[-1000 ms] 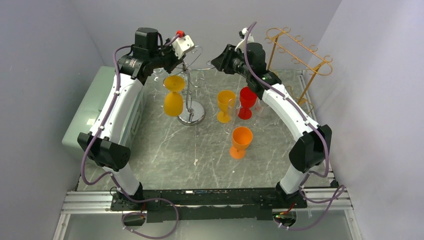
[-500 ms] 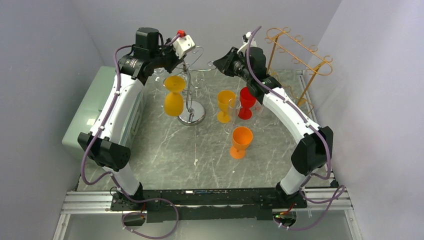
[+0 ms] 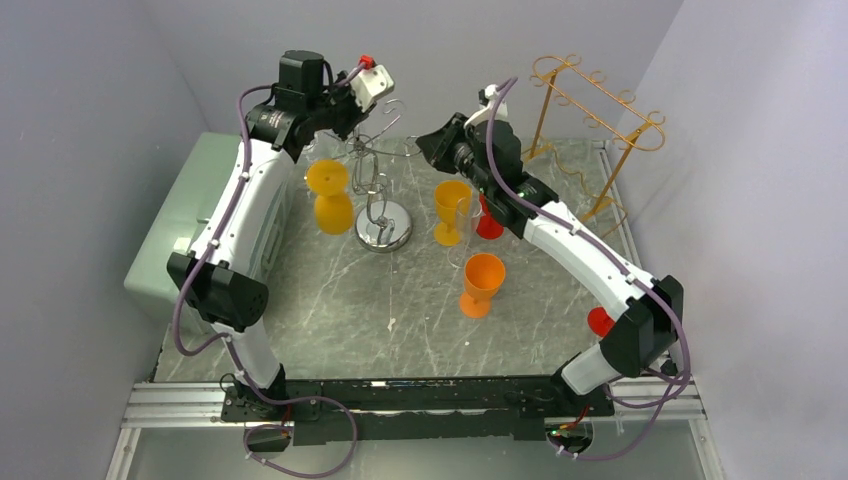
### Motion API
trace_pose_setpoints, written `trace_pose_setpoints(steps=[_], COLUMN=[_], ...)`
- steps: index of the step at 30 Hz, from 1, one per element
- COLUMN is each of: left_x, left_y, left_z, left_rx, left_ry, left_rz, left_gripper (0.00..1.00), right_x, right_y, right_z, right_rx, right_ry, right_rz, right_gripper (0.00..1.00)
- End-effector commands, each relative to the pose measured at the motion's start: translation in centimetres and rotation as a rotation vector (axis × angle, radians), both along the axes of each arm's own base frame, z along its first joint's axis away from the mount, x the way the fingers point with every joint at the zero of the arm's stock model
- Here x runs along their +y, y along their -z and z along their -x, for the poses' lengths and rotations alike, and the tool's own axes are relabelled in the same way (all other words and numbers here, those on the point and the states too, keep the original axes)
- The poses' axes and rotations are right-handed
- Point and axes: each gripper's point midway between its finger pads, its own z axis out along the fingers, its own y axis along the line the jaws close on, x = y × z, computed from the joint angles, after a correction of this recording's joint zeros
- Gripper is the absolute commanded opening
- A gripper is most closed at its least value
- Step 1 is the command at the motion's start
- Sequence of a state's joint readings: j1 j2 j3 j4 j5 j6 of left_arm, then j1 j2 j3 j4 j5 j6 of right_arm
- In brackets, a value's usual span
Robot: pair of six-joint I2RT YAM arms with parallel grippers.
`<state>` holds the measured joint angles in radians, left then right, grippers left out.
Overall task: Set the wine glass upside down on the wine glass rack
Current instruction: Adjust the wine rack at the center of the board.
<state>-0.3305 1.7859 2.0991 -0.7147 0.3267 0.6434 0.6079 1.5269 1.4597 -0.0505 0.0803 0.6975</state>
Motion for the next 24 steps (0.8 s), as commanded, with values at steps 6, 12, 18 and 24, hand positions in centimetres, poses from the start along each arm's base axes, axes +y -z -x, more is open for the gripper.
trace_pose_setpoints(steps=[6,12,18,24], left_x=[-1.3,-1.0,-0.8,-0.1], left_y=[-2.4,-3.1,-5.0,-6.5], left_z=[-0.2,-0.2,0.3,2.0], left_rx=[-0.073,-0.098,-0.140,-0.158], left_ry=[0.027,0.013,0.013,0.009], left_rz=[0.026,0.022,0.037,0.033], left_gripper=[0.25,0.26,0.30,0.52], right_x=[1.1,-0.5,-1.5,-1.9], right_y=[1.3,2.6,3.0,3.2], right_z=[2.8,1.2,0.1,-0.1], right_rx=[0.051,0.111,0.127,0.136], right_ry=[0.026,0.103,0.125,0.138], right_rz=[-0.006,-0.006,-0.013,-0.016], right_gripper=[0.00,0.00,0.00,0.00])
